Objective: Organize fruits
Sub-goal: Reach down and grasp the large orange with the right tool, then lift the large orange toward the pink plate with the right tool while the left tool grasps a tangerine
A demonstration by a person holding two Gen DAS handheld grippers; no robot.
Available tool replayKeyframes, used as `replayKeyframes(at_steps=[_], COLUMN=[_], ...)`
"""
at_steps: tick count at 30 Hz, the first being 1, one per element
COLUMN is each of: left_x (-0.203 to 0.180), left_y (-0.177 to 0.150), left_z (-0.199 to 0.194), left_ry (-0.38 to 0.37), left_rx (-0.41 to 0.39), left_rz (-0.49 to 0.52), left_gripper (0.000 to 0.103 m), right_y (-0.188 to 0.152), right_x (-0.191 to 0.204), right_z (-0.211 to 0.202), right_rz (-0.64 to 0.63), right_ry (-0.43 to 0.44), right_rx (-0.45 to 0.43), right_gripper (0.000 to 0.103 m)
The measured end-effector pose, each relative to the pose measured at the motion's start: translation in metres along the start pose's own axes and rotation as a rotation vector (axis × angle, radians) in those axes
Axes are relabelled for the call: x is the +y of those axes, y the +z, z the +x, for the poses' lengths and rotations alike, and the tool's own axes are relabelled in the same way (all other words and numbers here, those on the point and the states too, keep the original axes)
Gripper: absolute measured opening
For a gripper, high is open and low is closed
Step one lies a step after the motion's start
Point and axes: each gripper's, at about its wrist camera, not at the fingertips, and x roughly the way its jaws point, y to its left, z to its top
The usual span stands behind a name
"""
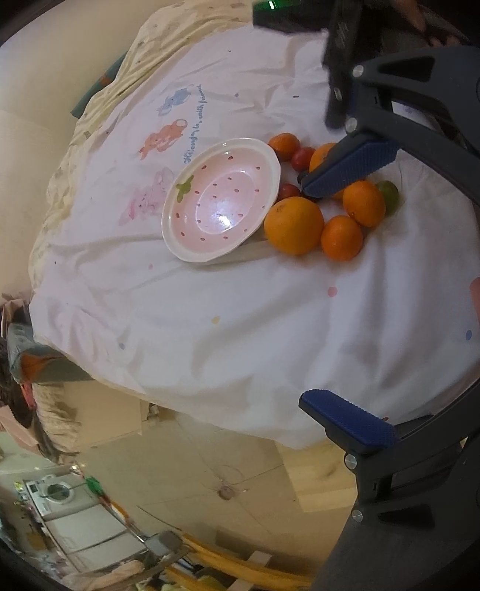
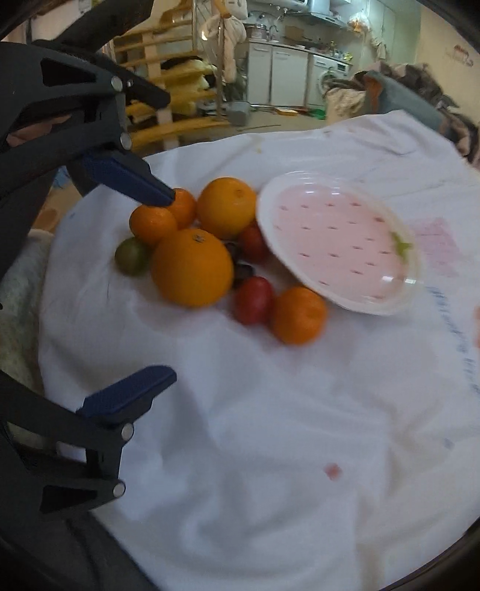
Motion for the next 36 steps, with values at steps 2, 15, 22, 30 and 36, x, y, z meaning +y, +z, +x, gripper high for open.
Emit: replayKeyframes(at_steps=[2, 15, 22, 30, 36], left_x=[0.001, 0.007, 0.008, 0.002, 0.004], left_y=[0.0, 0.001, 0.001, -0.001, -0.005], left_z=[0.0, 0.002, 0.005, 0.011, 0.022], left_ry=[-0.002, 0.001, 0.011, 0.031, 0.049], left_rx=[0.003, 0.016, 0.019, 0.039, 0.086], left_rz=[-0.003, -0.024, -0.027, 0.008, 0.018], left_gripper=[0.103, 0.103, 0.103, 0.103, 0.103], right_y=[-0.002, 0.003, 0.002, 0.016, 0.02], right_x=[0.004, 0.012, 0.004, 0.019, 0.006], right_z=[0.016, 0.047, 0.006, -0.068, -0.074], right_rz=[0.023, 0.049, -0.019, -0.184, -0.193], right_ry=[-0.001, 0.008, -0.012, 0.036, 0.069], right_rx=[0.024, 0.037, -0.005, -0.187, -0.267], right_gripper=[0.084, 0.06, 0.059, 0.059, 0.059])
